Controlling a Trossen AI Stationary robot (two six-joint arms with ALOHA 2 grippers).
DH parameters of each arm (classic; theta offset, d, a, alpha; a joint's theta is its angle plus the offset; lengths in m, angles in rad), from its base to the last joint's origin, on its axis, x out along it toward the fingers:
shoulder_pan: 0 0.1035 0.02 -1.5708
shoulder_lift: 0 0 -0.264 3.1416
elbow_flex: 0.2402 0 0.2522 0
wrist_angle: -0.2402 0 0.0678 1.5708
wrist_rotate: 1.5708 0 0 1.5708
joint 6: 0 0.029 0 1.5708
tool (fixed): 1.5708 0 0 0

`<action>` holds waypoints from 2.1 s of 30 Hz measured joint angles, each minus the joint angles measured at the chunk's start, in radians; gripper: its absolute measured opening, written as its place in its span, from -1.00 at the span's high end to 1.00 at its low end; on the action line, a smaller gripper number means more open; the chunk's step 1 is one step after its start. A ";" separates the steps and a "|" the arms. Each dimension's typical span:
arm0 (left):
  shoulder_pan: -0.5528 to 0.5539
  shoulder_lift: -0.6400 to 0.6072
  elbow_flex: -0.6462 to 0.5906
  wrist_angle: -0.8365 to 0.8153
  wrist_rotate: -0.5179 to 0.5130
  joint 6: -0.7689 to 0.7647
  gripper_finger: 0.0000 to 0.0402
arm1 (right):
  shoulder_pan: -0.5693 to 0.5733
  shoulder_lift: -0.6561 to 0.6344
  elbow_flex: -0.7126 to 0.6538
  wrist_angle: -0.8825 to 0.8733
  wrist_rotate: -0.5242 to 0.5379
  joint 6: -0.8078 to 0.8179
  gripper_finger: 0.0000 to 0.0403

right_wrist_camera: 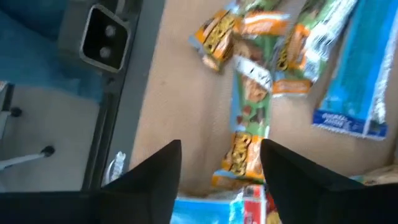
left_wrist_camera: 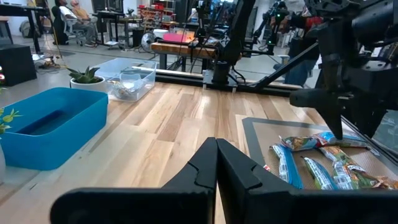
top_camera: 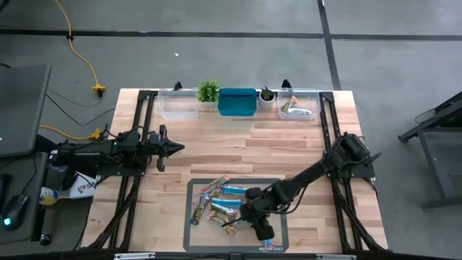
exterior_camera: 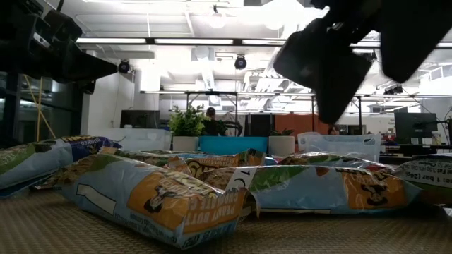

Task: Pick and place Granola Bars by type
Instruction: Put the yellow granola bar into the right transparent bin

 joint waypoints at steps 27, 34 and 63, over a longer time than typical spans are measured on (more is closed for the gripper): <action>0.000 0.000 0.000 0.000 0.000 0.000 0.99 | 0.036 0.162 0.004 0.087 0.172 -0.087 -0.13; 0.000 0.000 0.000 0.000 0.000 0.000 0.99 | 0.085 0.178 0.003 0.088 0.271 -0.152 -0.11; 0.000 0.000 0.000 0.000 0.000 0.000 0.99 | 0.061 0.179 -0.002 0.105 0.200 -0.070 0.70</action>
